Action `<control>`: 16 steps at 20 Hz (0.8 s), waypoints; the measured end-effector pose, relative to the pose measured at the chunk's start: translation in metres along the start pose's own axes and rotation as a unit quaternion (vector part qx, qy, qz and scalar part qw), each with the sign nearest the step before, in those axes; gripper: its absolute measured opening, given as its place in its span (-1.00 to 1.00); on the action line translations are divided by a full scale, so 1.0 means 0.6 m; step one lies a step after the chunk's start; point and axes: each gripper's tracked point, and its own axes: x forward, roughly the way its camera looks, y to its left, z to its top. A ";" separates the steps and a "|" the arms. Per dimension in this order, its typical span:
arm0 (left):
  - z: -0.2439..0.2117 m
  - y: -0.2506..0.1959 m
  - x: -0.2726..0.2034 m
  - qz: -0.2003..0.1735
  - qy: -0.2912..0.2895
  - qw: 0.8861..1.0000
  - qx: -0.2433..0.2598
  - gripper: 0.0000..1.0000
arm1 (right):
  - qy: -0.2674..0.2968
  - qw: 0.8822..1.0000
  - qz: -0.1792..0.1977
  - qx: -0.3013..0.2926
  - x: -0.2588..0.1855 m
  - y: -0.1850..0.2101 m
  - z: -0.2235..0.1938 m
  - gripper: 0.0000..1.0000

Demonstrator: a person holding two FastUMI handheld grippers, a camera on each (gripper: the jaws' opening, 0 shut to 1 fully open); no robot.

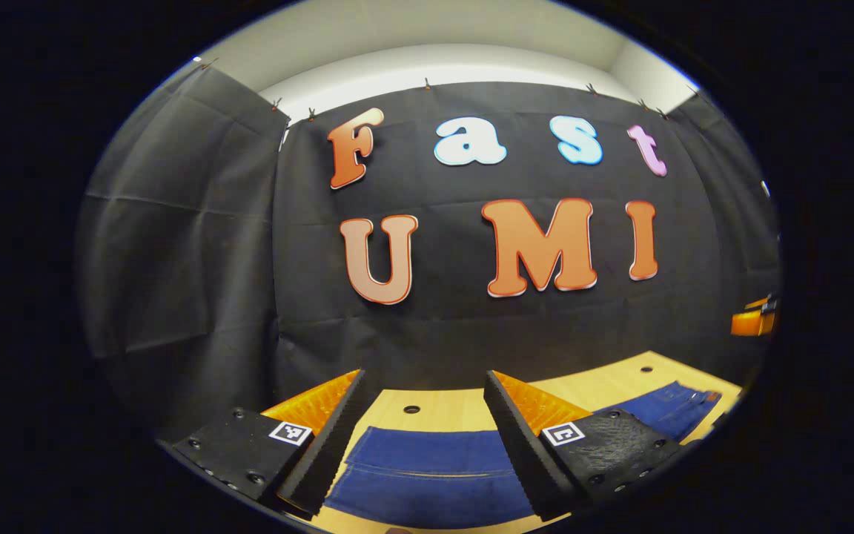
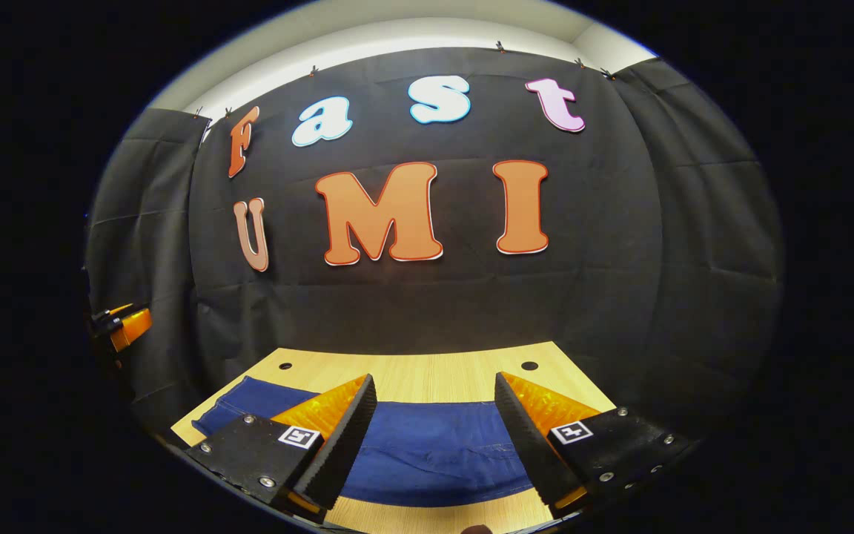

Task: Grasp the waist and the cuffs of the jeans and fold them to make the two legs overlap; first hold the waist and fold one-third of the jeans toward the cuffs, then hold the cuffs and fold the remaining one-third in the same direction to finish folding.

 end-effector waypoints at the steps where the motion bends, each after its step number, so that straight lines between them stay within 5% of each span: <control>1: -0.013 0.004 0.003 0.000 0.004 1.000 0.020 0.94 | 0.004 1.000 0.000 0.002 0.001 0.001 -0.005 0.95; 5: -0.113 0.010 0.012 -0.012 0.048 0.993 0.102 0.96 | 0.028 1.000 0.005 0.008 0.007 0.007 -0.033 0.95; 8: -0.191 0.006 0.025 -0.033 0.082 0.978 0.187 1.00 | 0.042 0.999 0.004 0.003 0.010 0.007 -0.049 1.00; 11: -0.273 -0.022 0.011 -0.090 0.107 0.941 0.309 0.97 | 0.060 0.998 0.003 0.009 0.011 0.002 -0.074 0.95; 16: -0.453 -0.066 -0.023 -0.191 0.169 0.867 0.428 0.96 | 0.087 0.996 -0.009 0.007 0.003 -0.024 -0.112 0.95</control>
